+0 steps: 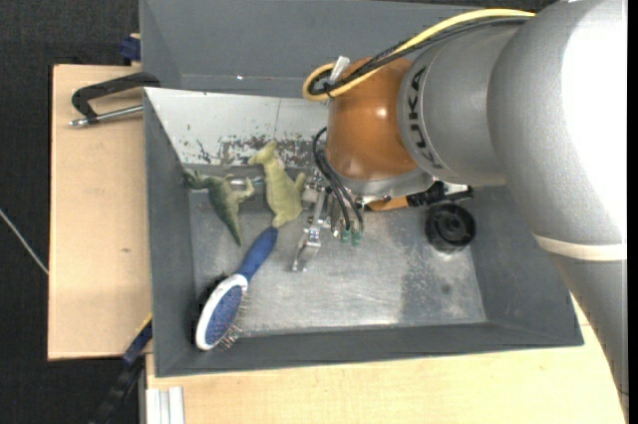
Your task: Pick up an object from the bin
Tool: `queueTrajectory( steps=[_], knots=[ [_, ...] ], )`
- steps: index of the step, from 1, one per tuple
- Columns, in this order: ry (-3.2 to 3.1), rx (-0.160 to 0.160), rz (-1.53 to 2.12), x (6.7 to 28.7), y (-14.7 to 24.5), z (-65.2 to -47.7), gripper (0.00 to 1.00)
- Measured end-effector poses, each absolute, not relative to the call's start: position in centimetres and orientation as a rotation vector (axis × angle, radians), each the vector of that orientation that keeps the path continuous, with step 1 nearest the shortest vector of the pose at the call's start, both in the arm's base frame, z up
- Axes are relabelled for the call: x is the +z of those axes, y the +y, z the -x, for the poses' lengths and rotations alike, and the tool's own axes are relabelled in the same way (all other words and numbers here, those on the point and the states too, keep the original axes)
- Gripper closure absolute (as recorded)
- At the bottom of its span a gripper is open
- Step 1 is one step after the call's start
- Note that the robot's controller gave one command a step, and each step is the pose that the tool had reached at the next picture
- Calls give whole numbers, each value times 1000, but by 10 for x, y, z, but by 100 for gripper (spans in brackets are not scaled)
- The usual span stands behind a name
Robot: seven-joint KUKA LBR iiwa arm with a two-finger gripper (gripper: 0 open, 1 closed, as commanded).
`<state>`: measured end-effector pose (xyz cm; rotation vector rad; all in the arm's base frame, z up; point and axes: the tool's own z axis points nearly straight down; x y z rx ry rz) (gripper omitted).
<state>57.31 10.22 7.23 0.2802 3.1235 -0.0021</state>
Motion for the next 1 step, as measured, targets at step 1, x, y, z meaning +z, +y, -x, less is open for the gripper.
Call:
queueTrajectory(
  steps=[1],
  knots=[
    [3128, -2, 112, 74, 157, -547, 0]
  ],
)
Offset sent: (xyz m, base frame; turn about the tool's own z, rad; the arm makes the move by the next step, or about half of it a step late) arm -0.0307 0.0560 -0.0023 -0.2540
